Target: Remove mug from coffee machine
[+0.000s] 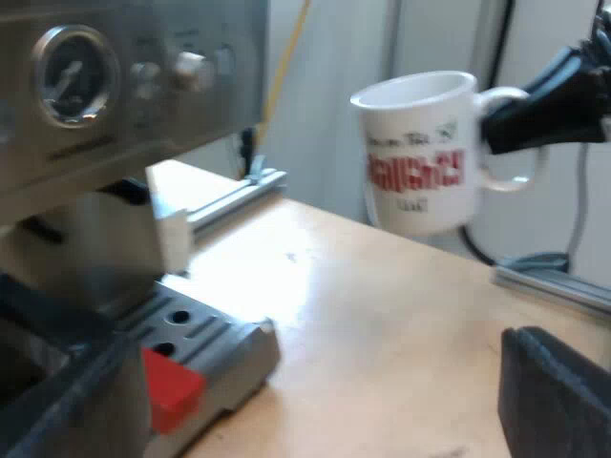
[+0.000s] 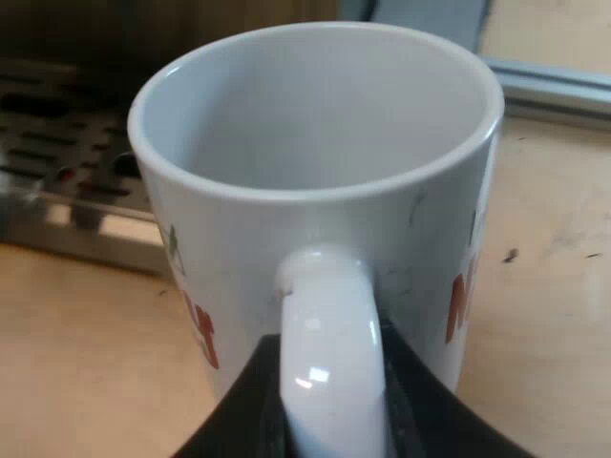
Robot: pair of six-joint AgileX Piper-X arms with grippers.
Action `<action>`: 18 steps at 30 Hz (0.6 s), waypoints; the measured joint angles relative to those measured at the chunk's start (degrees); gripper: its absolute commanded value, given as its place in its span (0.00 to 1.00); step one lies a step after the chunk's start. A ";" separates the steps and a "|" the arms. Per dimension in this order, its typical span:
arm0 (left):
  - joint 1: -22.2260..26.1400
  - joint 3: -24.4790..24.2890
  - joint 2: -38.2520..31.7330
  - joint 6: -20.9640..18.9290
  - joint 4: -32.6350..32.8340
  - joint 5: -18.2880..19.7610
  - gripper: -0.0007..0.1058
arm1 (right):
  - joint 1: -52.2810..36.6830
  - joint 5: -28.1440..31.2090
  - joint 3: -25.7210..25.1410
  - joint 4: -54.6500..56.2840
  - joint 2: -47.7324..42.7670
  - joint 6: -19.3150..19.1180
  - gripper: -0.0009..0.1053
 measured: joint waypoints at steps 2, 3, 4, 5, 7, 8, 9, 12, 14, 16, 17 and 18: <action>-1.60 0.00 1.19 0.00 0.15 0.00 0.72 | 0.00 1.88 0.73 -0.79 0.00 0.00 0.01; -2.56 0.00 2.35 0.00 -0.02 0.00 0.72 | 0.00 3.08 1.52 -1.48 0.00 0.00 0.01; -3.15 0.00 3.54 0.00 -0.24 0.00 0.72 | 0.00 4.66 2.57 -2.13 0.00 0.00 0.01; -3.39 0.00 3.72 0.00 -0.30 0.00 0.72 | 0.00 5.37 2.92 -2.62 0.00 0.00 0.01; -4.17 0.00 5.19 0.00 -0.98 0.00 0.72 | 0.00 7.30 4.80 -4.19 0.00 0.00 0.01; -4.25 0.00 6.07 0.00 -1.73 0.00 0.72 | 0.00 8.10 5.61 -4.84 0.00 0.00 0.01; -4.23 0.00 6.60 0.00 -2.24 0.07 0.72 | 0.00 9.16 6.81 -6.59 0.00 0.00 0.01; -4.23 0.00 7.35 0.00 -2.35 0.07 0.72 | 0.00 9.30 7.31 -7.41 0.00 0.00 0.01; -4.23 0.00 7.87 0.00 -2.50 0.07 0.72 | 0.00 9.81 8.09 -8.63 0.00 0.00 0.01; -4.23 0.00 8.06 0.00 -2.72 0.07 0.72 | 0.00 10.49 13.31 -17.21 0.00 0.00 0.01; -4.23 0.00 8.05 0.00 -2.88 0.07 0.72 | 0.00 10.49 14.61 -19.27 0.00 0.00 0.01; -4.23 0.00 8.05 0.00 -3.11 0.07 0.72 | 0.00 10.49 17.50 -23.53 0.00 0.00 0.01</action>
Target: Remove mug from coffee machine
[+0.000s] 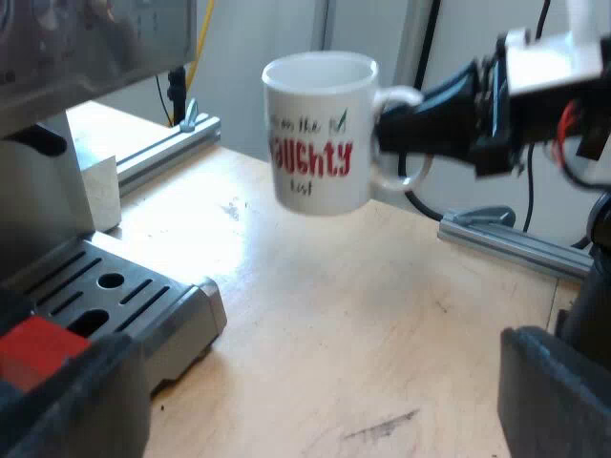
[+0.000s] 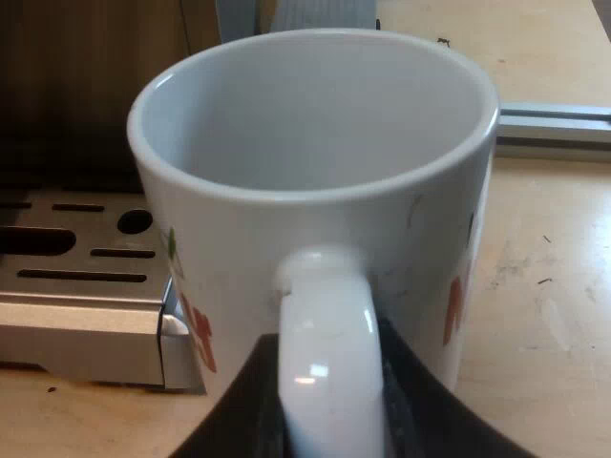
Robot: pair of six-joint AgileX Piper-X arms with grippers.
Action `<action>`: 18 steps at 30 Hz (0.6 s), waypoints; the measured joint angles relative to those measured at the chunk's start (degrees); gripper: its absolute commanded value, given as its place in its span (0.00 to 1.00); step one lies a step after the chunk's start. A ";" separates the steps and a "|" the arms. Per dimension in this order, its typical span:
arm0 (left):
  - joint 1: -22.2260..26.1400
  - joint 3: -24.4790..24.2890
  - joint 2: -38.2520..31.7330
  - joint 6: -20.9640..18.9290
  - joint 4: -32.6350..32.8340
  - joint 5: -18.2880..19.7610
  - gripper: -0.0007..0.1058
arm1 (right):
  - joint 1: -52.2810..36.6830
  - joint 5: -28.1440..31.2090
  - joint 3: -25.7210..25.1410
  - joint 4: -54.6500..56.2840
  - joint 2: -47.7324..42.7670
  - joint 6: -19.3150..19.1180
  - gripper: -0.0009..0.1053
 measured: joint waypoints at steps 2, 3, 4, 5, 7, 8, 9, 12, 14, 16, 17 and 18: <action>0.00 0.00 0.00 0.00 -0.01 0.00 0.72 | 0.00 0.16 2.63 -4.09 0.00 0.00 0.01; 0.00 0.00 0.00 0.00 -0.01 0.00 0.72 | 0.00 0.15 3.93 -5.84 0.00 0.00 0.01; 0.00 0.00 0.00 0.00 -0.01 0.00 0.72 | 0.00 0.15 4.71 -7.04 0.00 0.00 0.01; 0.00 0.00 0.00 0.00 -0.01 0.00 0.72 | 0.00 0.35 6.28 -9.14 0.00 0.00 0.01; 0.00 0.00 0.00 0.00 -0.01 0.00 0.72 | 0.00 0.99 8.33 -11.73 0.00 -0.17 0.01; 0.00 0.00 0.00 0.00 -0.01 0.00 0.72 | 0.00 1.73 9.26 -13.27 0.00 -0.15 0.01; 0.00 0.00 0.00 0.00 -0.01 0.00 0.72 | 0.00 2.53 10.03 -14.34 0.00 -0.15 0.01; 0.00 0.00 0.00 0.00 0.22 0.00 0.72 | 0.00 5.31 11.63 -16.57 0.00 -0.15 0.01; 0.00 0.00 0.00 0.00 1.23 0.00 0.72 | -0.35 5.79 12.55 -18.08 0.00 -0.15 0.01; 0.00 0.00 0.00 0.00 2.58 0.00 0.72 | -1.42 5.82 13.47 -19.18 0.00 -0.15 0.01; 0.00 0.00 0.00 0.00 3.16 0.07 0.72 | -2.33 5.82 13.96 -20.06 0.00 -0.15 0.01; 0.00 0.00 0.00 0.00 3.16 0.07 0.72 | -2.91 5.67 14.17 -20.33 0.00 -0.15 0.01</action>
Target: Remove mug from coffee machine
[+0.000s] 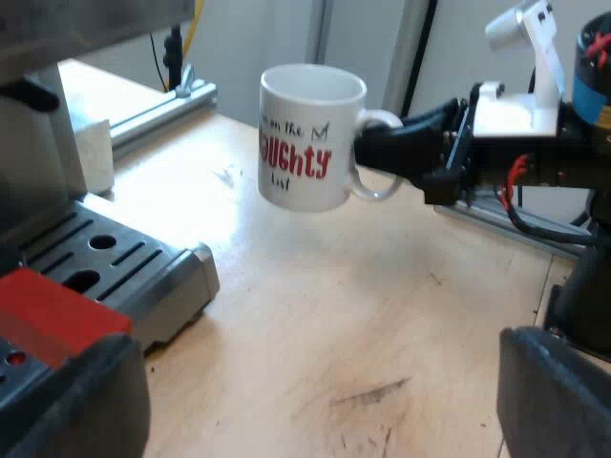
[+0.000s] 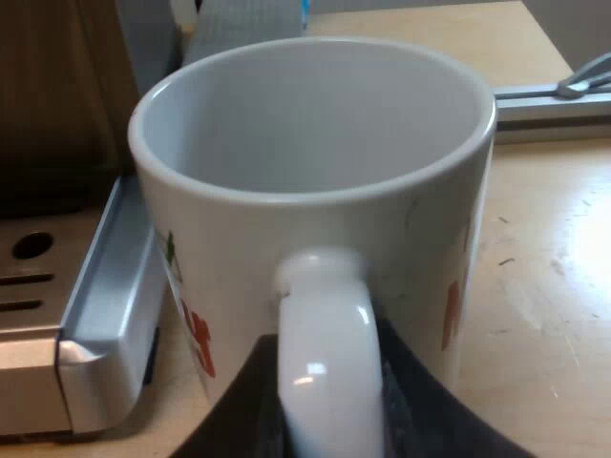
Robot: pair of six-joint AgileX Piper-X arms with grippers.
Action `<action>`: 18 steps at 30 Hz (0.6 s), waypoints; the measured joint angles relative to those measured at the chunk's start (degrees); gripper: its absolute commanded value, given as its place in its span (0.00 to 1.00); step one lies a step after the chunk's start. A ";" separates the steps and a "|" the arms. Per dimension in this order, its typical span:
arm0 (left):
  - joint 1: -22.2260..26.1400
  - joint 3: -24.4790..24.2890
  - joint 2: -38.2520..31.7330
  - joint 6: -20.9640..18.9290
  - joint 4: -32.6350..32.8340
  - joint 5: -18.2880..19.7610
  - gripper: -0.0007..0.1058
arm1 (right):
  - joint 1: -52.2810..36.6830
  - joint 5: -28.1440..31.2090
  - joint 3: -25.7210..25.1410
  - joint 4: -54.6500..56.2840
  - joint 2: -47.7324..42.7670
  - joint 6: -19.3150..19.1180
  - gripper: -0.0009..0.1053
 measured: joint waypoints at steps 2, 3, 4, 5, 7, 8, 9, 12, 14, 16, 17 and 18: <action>0.00 0.00 0.00 0.00 0.53 0.00 0.72 | -2.43 -0.45 0.95 -0.78 0.00 0.00 0.01; 0.00 0.00 0.00 0.00 0.67 0.00 0.72 | -2.94 -0.63 1.02 -0.85 0.00 0.00 0.01; 0.00 0.00 0.00 0.00 0.67 0.00 0.72 | -3.18 -0.79 1.02 -0.82 0.00 0.00 0.01; 0.00 0.00 0.00 0.00 0.67 0.00 0.72 | -3.73 -1.38 1.04 -0.80 0.00 0.00 0.01; 0.00 0.00 0.00 0.00 0.84 0.00 0.72 | -6.30 -3.79 1.01 -0.80 0.00 0.00 0.01; 0.00 0.00 0.00 0.00 0.81 -0.12 0.72 | -9.43 -6.54 1.01 -0.98 0.00 -0.24 0.01; 0.00 0.00 0.00 0.00 0.91 -0.14 0.72 | -9.87 -7.09 1.01 -0.96 0.00 -0.24 0.01; 0.00 0.00 0.00 0.00 1.12 -0.12 0.72 | -11.75 -8.88 1.01 -0.96 0.25 -0.23 0.01; 0.00 0.00 0.00 0.00 1.11 -0.12 0.72 | -18.14 -15.35 2.36 -7.74 4.92 -3.54 0.01; 0.00 0.00 0.00 0.00 1.11 -0.12 0.72 | -19.83 -17.83 3.36 -10.79 7.66 -5.16 0.01; 0.00 0.00 0.00 0.00 1.11 -0.12 0.72 | -20.57 -19.26 3.91 -13.78 9.73 -6.37 0.01; 0.00 0.00 0.00 0.00 1.11 -0.12 0.72 | -20.87 -19.87 3.97 -15.27 10.98 -6.79 0.01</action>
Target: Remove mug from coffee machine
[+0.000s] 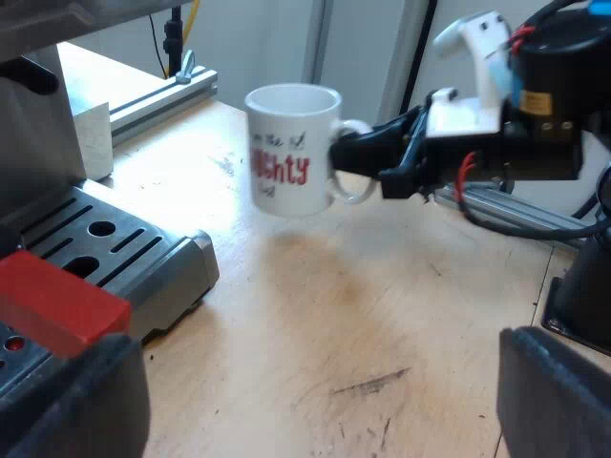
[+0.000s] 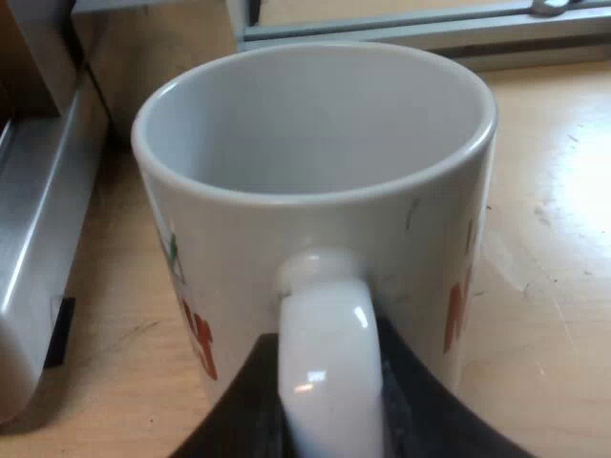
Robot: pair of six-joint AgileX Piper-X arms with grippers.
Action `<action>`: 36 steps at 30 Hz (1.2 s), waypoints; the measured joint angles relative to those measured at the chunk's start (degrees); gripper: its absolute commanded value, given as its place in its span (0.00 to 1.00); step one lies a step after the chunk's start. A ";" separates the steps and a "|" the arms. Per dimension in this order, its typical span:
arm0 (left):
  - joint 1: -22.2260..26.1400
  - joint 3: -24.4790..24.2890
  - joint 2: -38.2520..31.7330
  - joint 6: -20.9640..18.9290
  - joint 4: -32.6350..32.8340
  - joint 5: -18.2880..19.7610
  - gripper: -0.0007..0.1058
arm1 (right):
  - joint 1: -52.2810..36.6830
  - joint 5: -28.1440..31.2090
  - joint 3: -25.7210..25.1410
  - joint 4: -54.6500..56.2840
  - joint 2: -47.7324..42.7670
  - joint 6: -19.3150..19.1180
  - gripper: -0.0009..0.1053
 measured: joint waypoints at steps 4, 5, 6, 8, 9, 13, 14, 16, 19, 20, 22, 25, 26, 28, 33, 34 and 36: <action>0.00 0.00 0.00 0.00 0.00 0.00 0.72 | -1.40 -1.54 -0.01 -7.64 8.72 -1.05 0.01; 0.00 0.00 0.00 0.00 0.14 0.00 0.72 | -1.43 -1.49 -0.01 -11.01 11.51 -1.84 0.01; 0.00 0.00 0.00 0.00 0.36 0.00 0.72 | -1.43 -1.49 -0.01 -14.04 14.38 -2.68 0.01; 0.00 0.00 0.00 0.00 0.68 0.00 0.72 | -1.43 -1.49 -0.01 -17.07 17.20 -3.37 0.01; 0.00 0.00 0.00 0.00 0.81 0.00 0.72 | -1.43 -1.49 -0.01 -18.29 18.38 -3.55 0.01; 0.00 0.00 0.00 0.00 1.81 -0.22 0.72 | -1.43 -1.68 -0.27 -31.82 29.83 -3.59 0.01; 0.00 0.00 0.00 0.00 1.81 -0.23 0.72 | -1.43 -1.68 -0.49 -33.67 31.74 -3.59 0.01; 0.00 0.00 0.00 0.00 1.81 -0.19 0.72 | -1.43 -1.68 -0.58 -34.59 32.59 -3.59 0.01; 0.00 0.00 0.00 0.00 1.81 -0.25 0.72 | -1.43 -1.50 -2.43 -40.61 40.71 -3.59 0.01; 0.00 0.00 0.00 0.00 1.81 -0.25 0.72 | -1.43 -1.51 -3.11 -41.61 41.85 -3.59 0.01; 0.00 0.00 0.00 0.00 1.81 -0.25 0.72 | -1.43 -1.51 -3.41 -41.83 42.33 -3.70 0.01; 0.00 0.00 0.00 0.00 1.81 -0.37 0.72 | -1.43 -1.51 -4.50 -42.54 44.20 -3.67 0.01; 0.00 0.00 0.00 0.00 1.81 -0.37 0.72 | -1.43 -1.51 -5.69 -43.06 45.65 -3.67 0.01; 0.00 0.00 0.00 0.00 1.81 -0.39 0.72 | -1.43 -1.61 -5.80 -43.23 45.72 -3.67 0.01; 0.00 0.00 0.00 0.00 1.81 -0.39 0.72 | -1.43 -1.61 -5.80 -43.23 45.72 -3.67 0.34; 0.00 0.00 0.00 0.00 1.81 -0.39 0.72 | -1.43 -1.61 -5.80 -43.23 45.72 -3.67 0.39; 0.00 0.00 0.00 0.00 1.81 -0.39 0.72 | -1.43 -1.61 -5.80 -43.23 45.72 -3.67 0.52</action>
